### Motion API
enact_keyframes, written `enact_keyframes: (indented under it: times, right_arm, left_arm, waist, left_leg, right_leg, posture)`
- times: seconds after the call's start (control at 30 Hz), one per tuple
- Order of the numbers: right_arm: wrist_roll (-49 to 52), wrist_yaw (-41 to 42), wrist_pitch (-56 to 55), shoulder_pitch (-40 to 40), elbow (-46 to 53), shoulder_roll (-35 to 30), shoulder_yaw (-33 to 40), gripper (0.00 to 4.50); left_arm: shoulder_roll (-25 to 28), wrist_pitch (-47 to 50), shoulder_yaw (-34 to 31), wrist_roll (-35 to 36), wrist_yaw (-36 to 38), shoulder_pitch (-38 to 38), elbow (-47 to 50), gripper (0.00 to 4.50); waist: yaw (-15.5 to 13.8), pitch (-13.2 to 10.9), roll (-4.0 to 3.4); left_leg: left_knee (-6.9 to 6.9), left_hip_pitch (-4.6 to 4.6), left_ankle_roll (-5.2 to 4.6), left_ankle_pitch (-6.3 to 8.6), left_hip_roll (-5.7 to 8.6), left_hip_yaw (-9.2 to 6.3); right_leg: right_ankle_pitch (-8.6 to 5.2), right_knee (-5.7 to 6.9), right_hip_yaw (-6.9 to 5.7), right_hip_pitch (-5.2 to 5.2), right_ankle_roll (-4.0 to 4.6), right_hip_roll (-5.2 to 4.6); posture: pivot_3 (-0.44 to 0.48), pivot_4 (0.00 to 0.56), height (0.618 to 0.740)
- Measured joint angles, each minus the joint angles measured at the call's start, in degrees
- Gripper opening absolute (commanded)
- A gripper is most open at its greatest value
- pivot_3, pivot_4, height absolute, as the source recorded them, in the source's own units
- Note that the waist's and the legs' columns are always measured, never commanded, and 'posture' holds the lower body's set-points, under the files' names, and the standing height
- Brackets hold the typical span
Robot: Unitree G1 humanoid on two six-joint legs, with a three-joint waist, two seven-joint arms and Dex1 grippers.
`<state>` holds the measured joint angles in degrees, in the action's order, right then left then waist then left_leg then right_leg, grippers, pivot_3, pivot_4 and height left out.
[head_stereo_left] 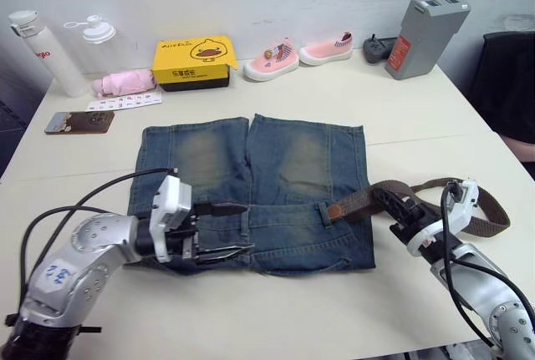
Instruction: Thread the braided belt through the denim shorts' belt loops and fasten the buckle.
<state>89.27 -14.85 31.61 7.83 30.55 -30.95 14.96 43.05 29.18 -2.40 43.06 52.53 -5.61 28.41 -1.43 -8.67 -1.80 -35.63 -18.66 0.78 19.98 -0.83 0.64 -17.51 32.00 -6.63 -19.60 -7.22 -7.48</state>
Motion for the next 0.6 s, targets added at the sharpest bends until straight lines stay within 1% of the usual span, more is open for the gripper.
enact_keyframes:
  times: [0.07,0.3,0.43,0.5,0.6]
  right_arm:
    - [-2.96,0.3,0.94,0.27,0.01,0.19,-1.19,0.0]
    - [-7.66,1.88,0.85,0.34,-0.03,1.0,-0.69,0.0]
    - [-11.78,2.36,1.13,-0.17,2.43,1.1,-1.49,0.0]
    - [-12.87,2.16,1.73,-0.31,2.7,1.92,-2.88,0.0]
    - [-15.23,0.67,3.63,-0.56,2.39,4.64,-6.86,0.0]
  left_arm:
    - [-1.92,0.75,2.36,-1.7,-1.22,-2.99,-0.35,3.82]
    - [-3.02,1.46,2.69,-3.11,-1.89,-4.63,-2.3,3.82]
    - [-3.95,1.9,2.83,-3.78,-2.38,-5.9,-2.31,3.82]
    - [-4.1,1.91,3.0,-4.26,-2.29,-6.8,-2.38,3.82]
    - [-4.49,0.75,4.27,-6.13,-1.33,-8.6,-3.65,3.82]
  waist:
    - [-0.03,-0.01,0.05]
    - [-0.03,-0.03,0.08]
    - [-0.06,-0.02,0.08]
    - [-0.04,0.02,0.18]
    - [-0.01,0.04,0.2]
  left_leg:
    - [-0.01,-0.05,0.09,-0.05,-0.01,0.01]
    - [-0.04,-0.07,0.1,-0.05,-0.01,-0.02]
    - [-0.04,-0.1,0.09,-0.05,-0.01,-0.03]
    - [-0.05,-0.09,0.1,-0.06,-0.02,-0.04]
    - [-0.06,-0.09,0.11,-0.06,0.0,-0.03]
  right_leg:
    - [0.0,0.02,0.01,0.01,0.01,0.03]
    - [0.0,0.02,0.13,-0.06,0.01,0.0]
    - [0.01,0.07,0.11,-0.07,0.01,0.0]
    - [0.01,0.07,0.09,-0.05,0.01,0.03]
    - [0.01,0.09,0.11,-0.06,0.01,0.02]
  posture:
    - [0.0,0.15,0.712]
    - [0.0,0.15,0.712]
    - [0.0,0.15,0.712]
    - [0.0,0.15,0.712]
    - [0.0,0.15,0.712]
